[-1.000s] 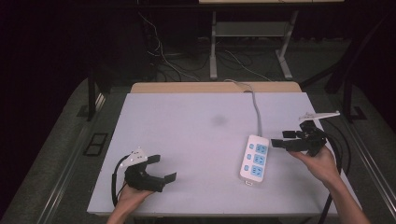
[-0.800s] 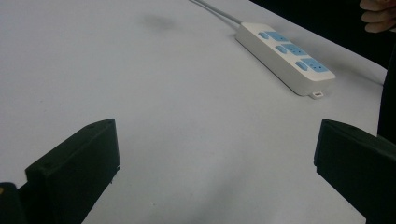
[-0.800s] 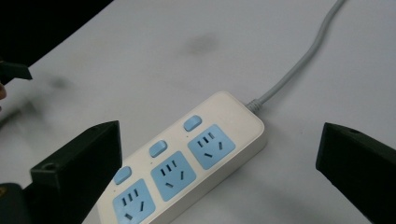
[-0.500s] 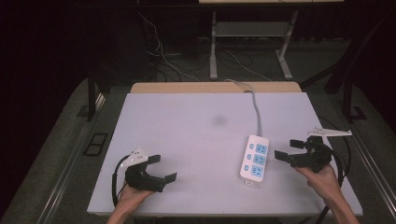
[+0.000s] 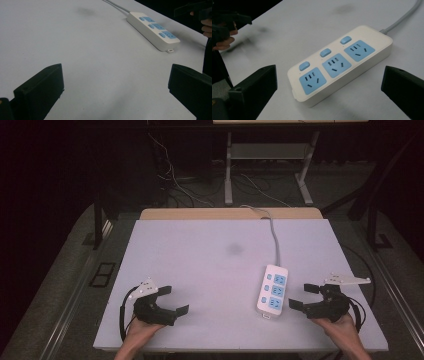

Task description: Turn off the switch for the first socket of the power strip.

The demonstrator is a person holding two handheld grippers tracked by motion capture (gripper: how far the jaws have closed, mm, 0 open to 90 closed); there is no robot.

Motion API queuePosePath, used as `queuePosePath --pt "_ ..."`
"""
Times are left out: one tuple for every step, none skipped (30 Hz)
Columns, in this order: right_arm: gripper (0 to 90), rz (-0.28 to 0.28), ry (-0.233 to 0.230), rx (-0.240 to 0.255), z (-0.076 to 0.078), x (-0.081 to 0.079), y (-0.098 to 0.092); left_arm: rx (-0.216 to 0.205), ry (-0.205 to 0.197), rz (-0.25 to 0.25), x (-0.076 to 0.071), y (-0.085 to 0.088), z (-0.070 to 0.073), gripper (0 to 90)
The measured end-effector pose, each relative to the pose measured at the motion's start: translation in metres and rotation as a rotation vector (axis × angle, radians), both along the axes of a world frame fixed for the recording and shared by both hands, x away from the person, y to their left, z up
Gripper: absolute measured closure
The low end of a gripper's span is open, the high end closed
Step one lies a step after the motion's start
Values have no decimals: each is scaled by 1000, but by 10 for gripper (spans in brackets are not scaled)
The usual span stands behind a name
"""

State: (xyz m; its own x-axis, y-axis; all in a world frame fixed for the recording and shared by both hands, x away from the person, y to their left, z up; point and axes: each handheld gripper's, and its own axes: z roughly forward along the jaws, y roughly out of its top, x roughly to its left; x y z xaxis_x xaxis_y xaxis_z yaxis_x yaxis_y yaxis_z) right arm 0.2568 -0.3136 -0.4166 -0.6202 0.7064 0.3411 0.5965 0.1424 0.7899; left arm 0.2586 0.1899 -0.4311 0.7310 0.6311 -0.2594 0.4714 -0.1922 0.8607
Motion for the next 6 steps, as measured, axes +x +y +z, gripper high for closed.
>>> queuePosePath --pt "2 7 -6 -6 0 -1 1 1 0 0 0 0 0 0" --pt "2 11 -8 -9 0 -3 3 1 1 0 0 0 0 0" --pt "3 17 -16 -12 -1 -5 4 1 1 1 0 0 0 0" --pt "2 23 -19 -16 -2 -6 5 1 3 2 1 1 0 0" --pt "2 26 -18 -21 -2 -7 6 -1 4 3 1 1 -1 0" --pt "3 28 -21 -23 -3 -8 7 -1 5 3 1 1 -1 0"
